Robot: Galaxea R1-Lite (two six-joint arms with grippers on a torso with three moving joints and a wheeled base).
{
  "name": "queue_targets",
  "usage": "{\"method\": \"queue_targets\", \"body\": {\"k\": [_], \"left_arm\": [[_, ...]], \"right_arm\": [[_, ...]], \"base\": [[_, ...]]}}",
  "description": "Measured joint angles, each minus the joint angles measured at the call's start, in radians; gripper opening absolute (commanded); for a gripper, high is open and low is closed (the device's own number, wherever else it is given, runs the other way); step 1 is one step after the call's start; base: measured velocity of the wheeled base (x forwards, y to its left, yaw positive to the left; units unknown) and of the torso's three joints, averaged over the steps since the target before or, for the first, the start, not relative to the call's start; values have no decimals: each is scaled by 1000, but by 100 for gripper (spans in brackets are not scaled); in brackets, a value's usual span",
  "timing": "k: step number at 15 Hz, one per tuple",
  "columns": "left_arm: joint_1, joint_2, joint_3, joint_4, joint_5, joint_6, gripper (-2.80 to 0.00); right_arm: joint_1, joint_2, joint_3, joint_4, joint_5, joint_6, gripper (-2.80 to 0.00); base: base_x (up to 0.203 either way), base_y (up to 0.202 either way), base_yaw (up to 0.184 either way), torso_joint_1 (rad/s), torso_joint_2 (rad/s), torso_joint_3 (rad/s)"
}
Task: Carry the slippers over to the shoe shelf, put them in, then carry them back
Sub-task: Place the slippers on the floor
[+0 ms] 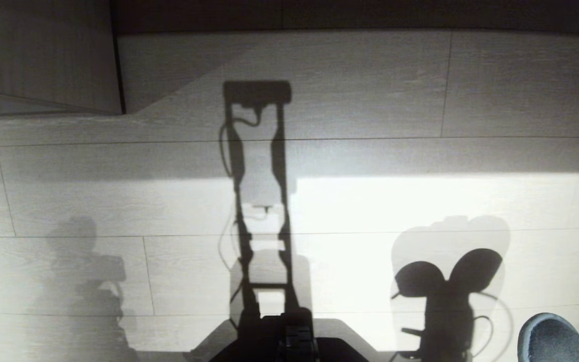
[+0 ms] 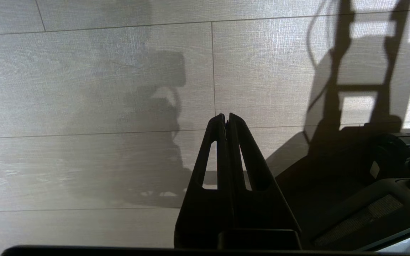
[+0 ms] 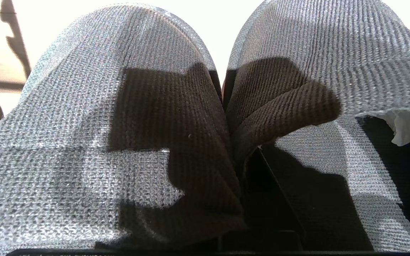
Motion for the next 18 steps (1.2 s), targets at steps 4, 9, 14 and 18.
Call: {"method": "queue_targets", "body": {"k": [4,9,14,18], "left_arm": [[0,0,0,0,0,-5,-280],[0,-1,0,1,0,-8,-280],[0,-1,0,1,0,-8,-280],[0,-1,0,2,0,-7,-280]], "right_arm": [[0,0,0,0,0,0,-280],[0,0,0,0,0,0,-280],[0,0,0,0,0,0,-280],[0,0,0,0,1,0,-280]], "base": [[0,0,0,0,0,0],[0,0,0,0,0,0],[0,0,0,0,0,0],[0,0,0,0,0,0]]}}
